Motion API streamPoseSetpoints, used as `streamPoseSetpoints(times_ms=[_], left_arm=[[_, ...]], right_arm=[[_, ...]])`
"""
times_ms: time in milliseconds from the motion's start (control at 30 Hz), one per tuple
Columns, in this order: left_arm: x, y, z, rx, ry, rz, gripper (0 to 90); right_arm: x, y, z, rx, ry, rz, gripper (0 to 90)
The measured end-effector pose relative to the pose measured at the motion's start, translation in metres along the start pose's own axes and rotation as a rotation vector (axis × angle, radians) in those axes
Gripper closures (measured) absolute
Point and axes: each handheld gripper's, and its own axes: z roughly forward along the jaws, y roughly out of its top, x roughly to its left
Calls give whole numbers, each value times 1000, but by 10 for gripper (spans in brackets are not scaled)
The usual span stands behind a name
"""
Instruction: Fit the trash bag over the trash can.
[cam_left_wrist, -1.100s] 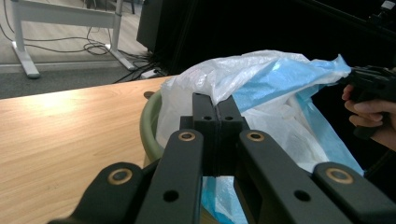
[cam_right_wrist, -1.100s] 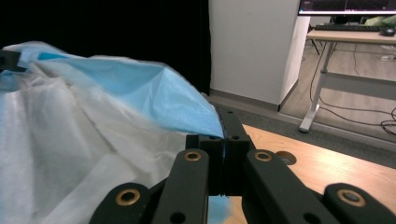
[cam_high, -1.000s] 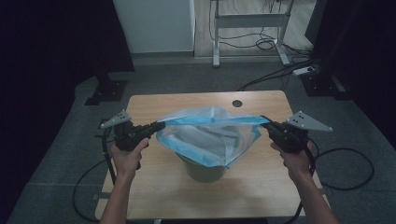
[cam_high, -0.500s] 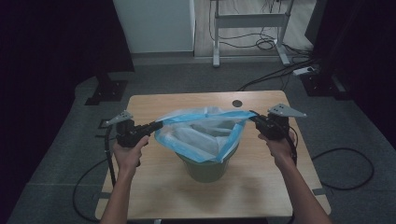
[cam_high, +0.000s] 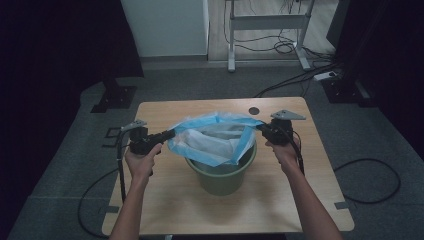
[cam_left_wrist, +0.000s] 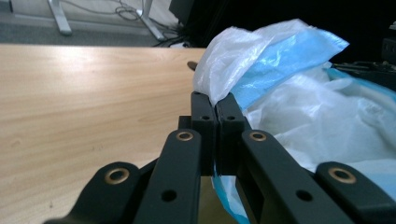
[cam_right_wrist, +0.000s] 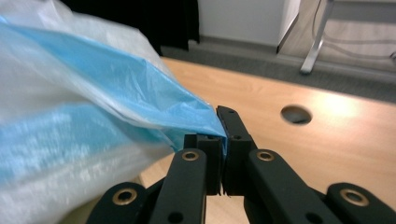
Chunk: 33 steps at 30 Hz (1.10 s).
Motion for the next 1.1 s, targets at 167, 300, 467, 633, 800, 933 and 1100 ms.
streamPoseSetpoints(times_ms=[167,300,467,633,800,933,1100], left_arm=[[3,-8,9,43,1,-20,880],[1,-10,8,39,-11,-16,875],[-2,-8,1,22,-16,-4,872],[-6,-7,-2,12,-18,2,871],[-10,-8,-5,5,-18,10,871],[-12,-8,-6,3,-23,10,870],[-14,-8,-7,9,-26,7,866]], right_arm=[[-2,-13,10,51,41,26,864],[-5,-19,7,38,43,42,772],[-6,-13,-25,-78,-8,55,532],[-1,-8,-60,-121,21,44,406],[16,-9,-93,-143,89,8,348],[43,-14,-109,-137,198,-43,308],[78,-18,-109,-107,282,-91,286]])
